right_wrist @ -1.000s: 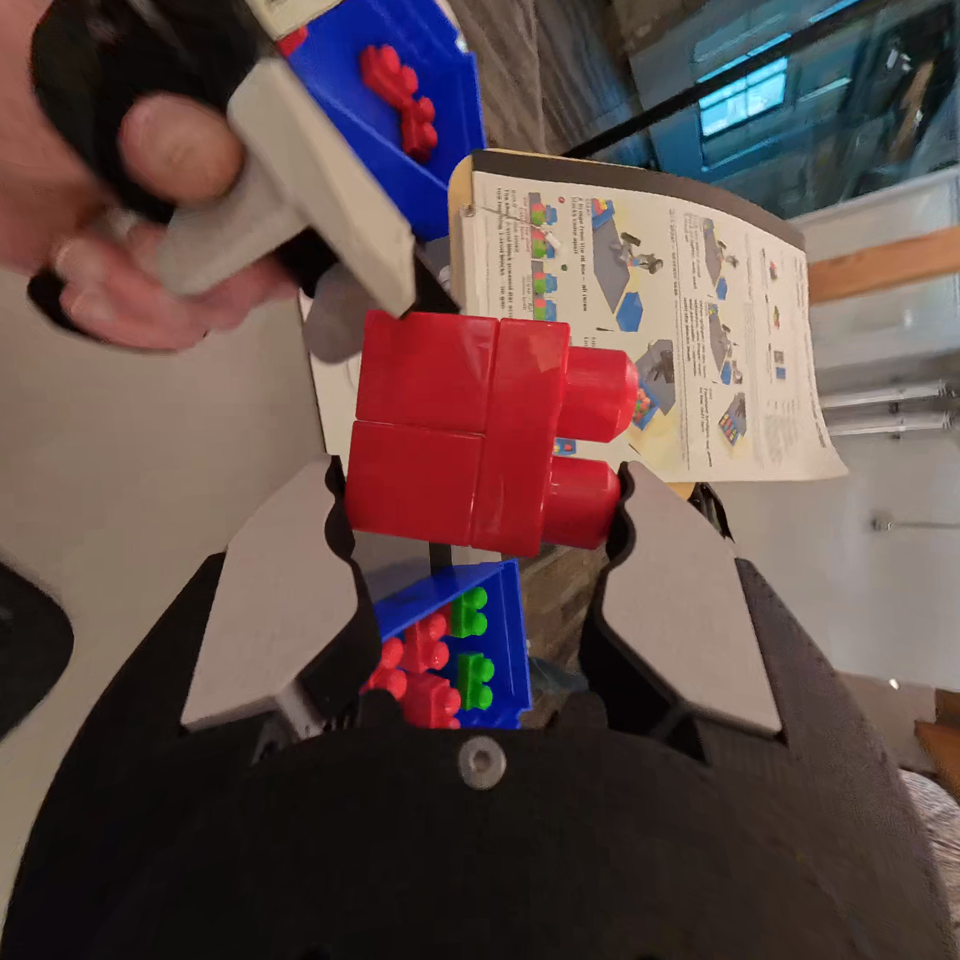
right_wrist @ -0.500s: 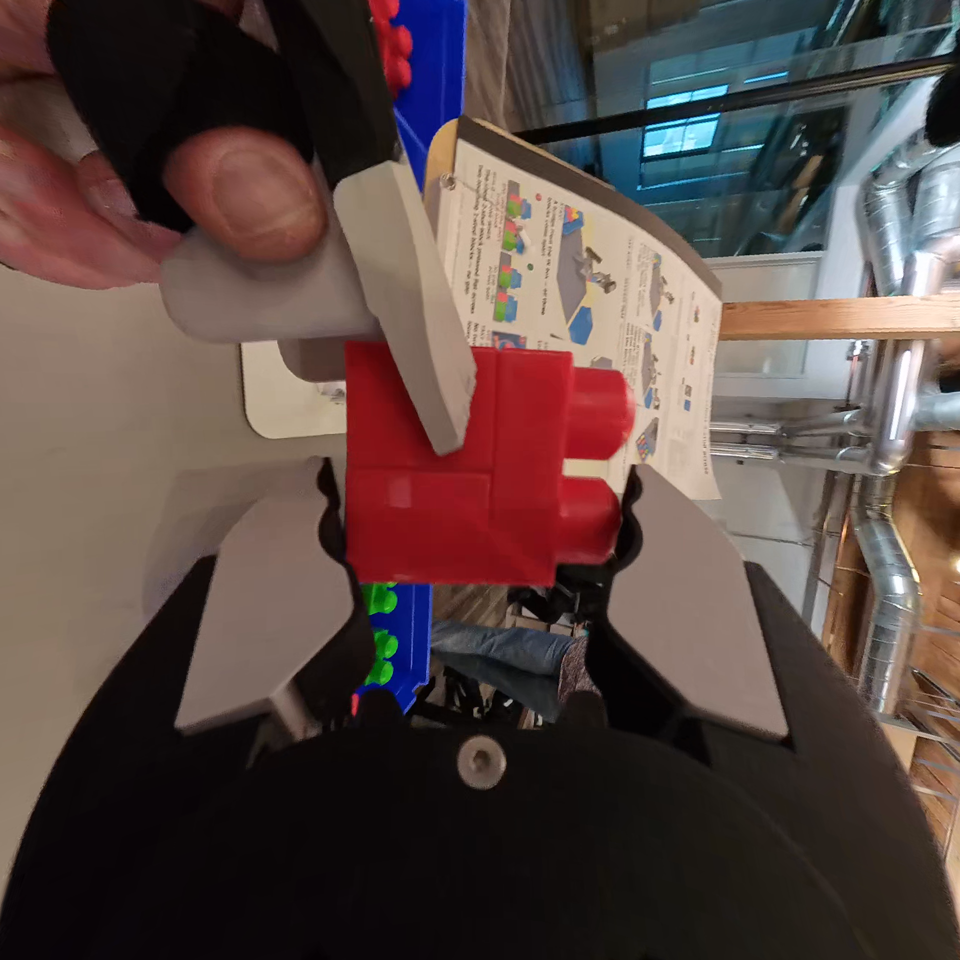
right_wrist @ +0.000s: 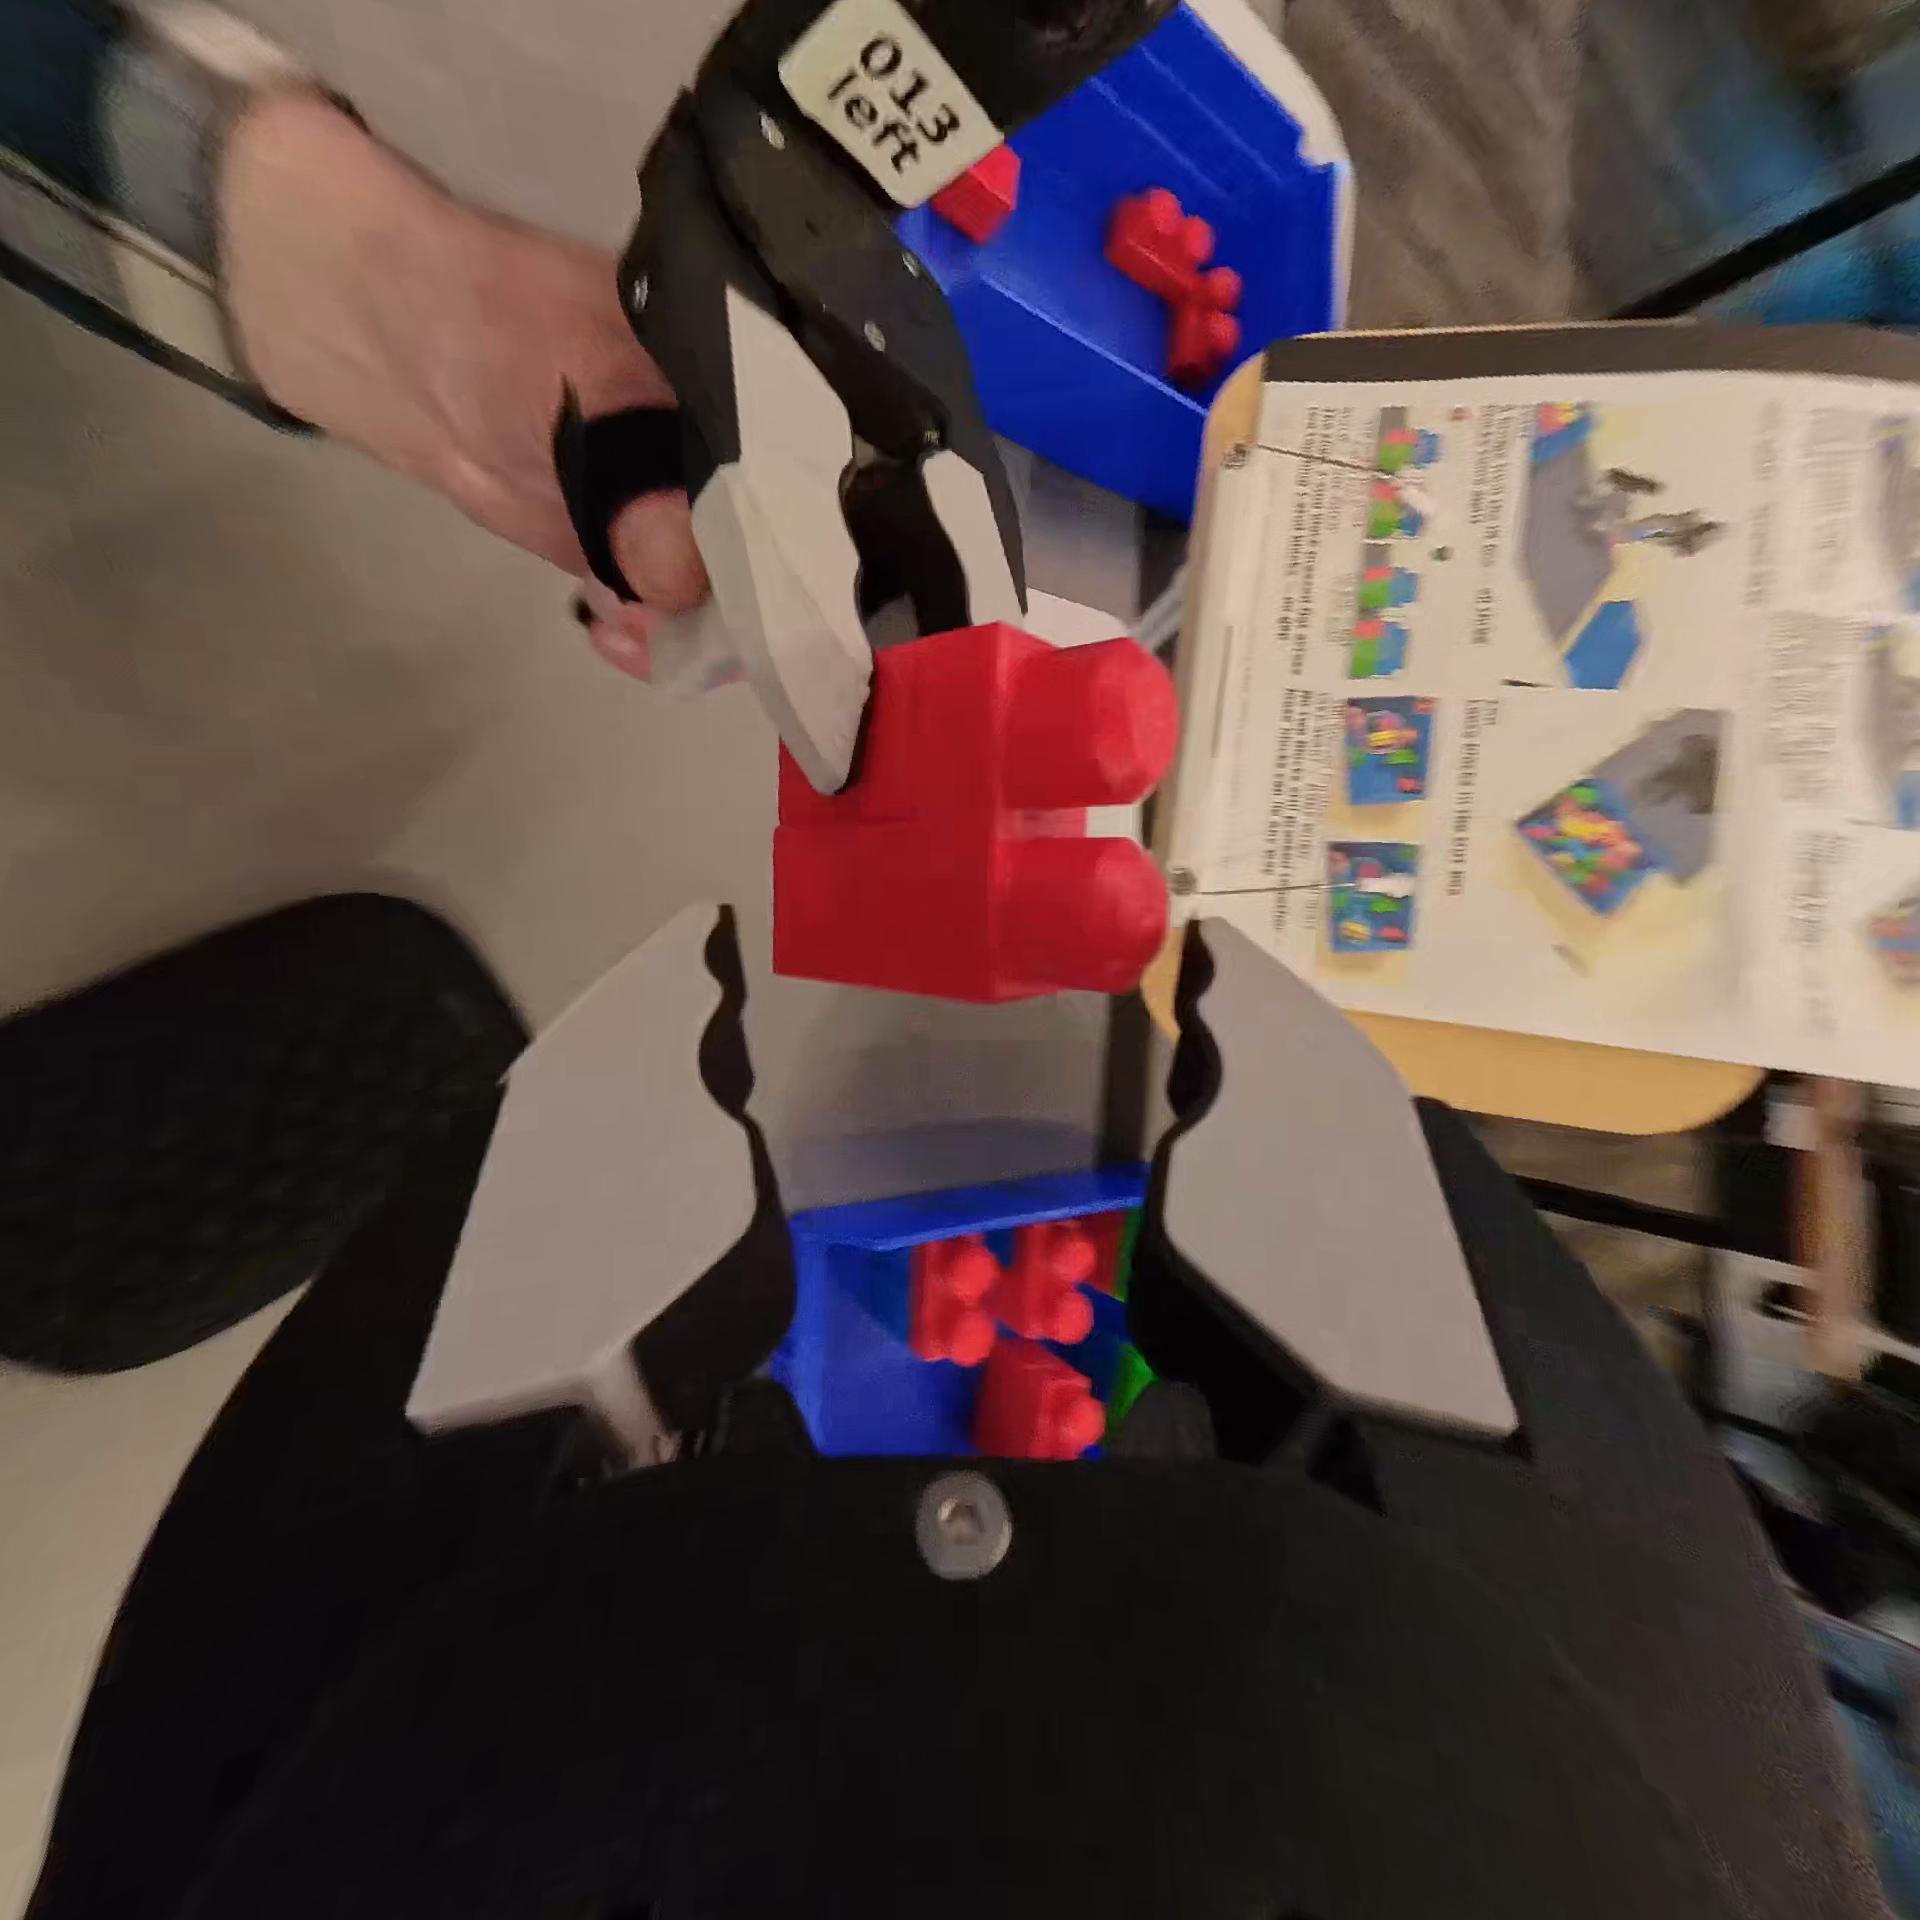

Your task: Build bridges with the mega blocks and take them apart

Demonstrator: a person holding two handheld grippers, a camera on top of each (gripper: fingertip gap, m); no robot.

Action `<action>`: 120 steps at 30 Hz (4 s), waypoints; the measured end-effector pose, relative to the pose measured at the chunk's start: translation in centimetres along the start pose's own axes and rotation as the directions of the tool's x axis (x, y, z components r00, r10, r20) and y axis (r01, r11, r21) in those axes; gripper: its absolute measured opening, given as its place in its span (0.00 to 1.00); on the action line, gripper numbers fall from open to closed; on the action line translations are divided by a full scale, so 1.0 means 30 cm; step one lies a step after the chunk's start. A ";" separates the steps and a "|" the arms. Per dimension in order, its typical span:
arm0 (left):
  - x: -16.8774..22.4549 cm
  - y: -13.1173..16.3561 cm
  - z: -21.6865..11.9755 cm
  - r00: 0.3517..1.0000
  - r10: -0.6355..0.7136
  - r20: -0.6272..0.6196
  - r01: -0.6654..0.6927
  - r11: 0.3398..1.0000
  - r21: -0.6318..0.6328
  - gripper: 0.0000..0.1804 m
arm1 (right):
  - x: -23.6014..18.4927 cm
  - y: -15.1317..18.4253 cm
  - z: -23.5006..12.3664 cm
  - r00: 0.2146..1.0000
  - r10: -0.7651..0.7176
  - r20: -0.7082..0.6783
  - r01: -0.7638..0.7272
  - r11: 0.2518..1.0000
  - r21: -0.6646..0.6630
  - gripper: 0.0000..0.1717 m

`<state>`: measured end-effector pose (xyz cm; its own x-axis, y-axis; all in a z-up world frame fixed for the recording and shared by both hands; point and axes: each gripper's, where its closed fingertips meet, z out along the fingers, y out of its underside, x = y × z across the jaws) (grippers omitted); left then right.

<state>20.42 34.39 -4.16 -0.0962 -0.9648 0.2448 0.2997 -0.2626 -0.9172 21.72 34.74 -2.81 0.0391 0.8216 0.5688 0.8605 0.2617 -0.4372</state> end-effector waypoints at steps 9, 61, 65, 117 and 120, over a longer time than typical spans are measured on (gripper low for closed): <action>0.007 0.045 0.047 0.985 0.171 0.005 -0.169 0.978 -0.119 0.20 | -0.023 0.008 0.017 0.898 0.118 0.423 -0.101 0.993 -0.062 0.24; -0.059 -0.147 -0.351 0.801 0.511 0.311 -0.410 0.847 -0.337 0.15 | -0.045 0.108 0.260 0.987 0.133 -0.088 -0.127 0.989 0.073 0.00; -0.078 -0.336 -0.595 0.649 0.605 0.461 -0.426 0.792 -0.438 0.20 | -0.126 0.034 0.430 0.979 0.197 -0.042 -0.189 0.971 0.147 0.00; -0.297 0.217 -0.908 0.864 0.311 0.397 0.285 0.347 -0.893 0.26 | -0.333 0.082 0.755 0.936 0.320 0.149 -0.353 0.865 0.357 0.00; -0.471 0.022 -1.033 0.741 0.416 0.527 0.338 0.447 -0.828 0.30 | -0.321 0.091 0.751 0.925 0.344 0.162 -0.380 0.850 0.365 0.00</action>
<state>-7.44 48.32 -17.96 0.5541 -0.8317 -0.0347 -0.6844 -0.4314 -0.5878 12.22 38.94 -25.19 0.2499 0.9320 0.2625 0.5309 0.0948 -0.8421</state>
